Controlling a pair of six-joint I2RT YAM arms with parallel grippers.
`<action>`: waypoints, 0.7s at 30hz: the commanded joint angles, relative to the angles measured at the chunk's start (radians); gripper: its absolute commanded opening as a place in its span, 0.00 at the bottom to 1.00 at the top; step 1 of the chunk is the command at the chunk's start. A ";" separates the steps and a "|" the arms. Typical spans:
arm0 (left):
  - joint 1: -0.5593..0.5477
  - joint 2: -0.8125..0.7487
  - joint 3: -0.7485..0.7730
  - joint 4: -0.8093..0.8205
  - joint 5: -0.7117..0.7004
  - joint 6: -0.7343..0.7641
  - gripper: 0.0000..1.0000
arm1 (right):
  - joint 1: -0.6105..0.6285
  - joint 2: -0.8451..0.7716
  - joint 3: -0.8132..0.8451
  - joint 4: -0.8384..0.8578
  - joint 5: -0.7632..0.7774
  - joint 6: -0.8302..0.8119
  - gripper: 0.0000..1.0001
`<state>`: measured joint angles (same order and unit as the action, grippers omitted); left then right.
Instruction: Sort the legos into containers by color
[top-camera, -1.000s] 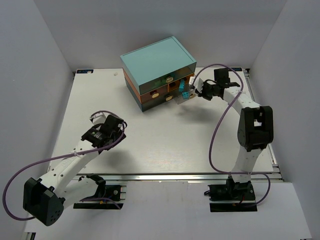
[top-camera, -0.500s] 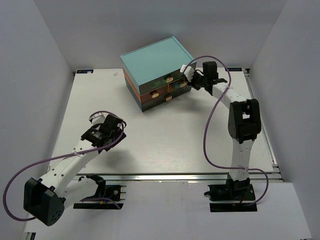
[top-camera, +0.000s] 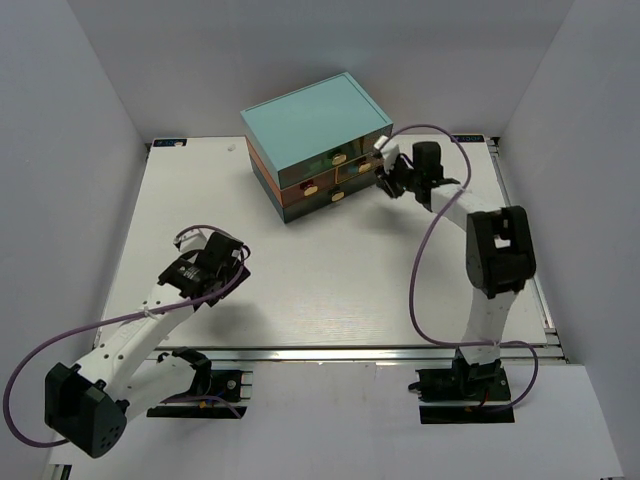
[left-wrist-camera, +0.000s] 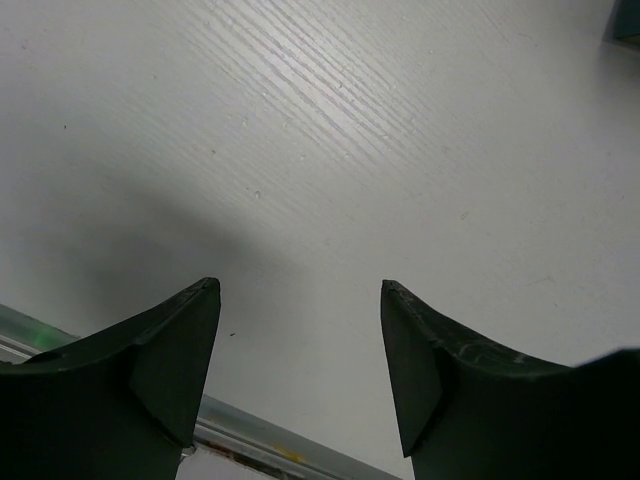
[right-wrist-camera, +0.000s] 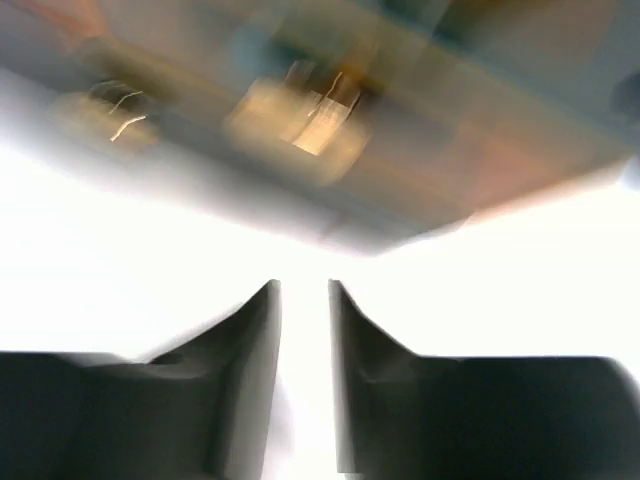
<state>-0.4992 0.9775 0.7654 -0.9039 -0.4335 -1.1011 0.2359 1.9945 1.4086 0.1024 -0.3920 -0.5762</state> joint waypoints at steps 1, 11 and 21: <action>0.005 -0.036 -0.025 0.000 -0.016 -0.025 0.75 | -0.023 -0.175 -0.190 0.183 -0.149 0.186 0.59; 0.005 0.050 0.034 -0.012 -0.004 -0.006 0.77 | 0.005 0.004 -0.152 0.289 -0.240 0.866 0.89; 0.005 -0.017 0.009 -0.079 -0.013 -0.069 0.77 | 0.055 0.122 -0.114 0.382 -0.128 1.309 0.89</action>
<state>-0.4992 0.9863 0.7601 -0.9443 -0.4297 -1.1381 0.2775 2.0933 1.2419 0.3962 -0.5591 0.5568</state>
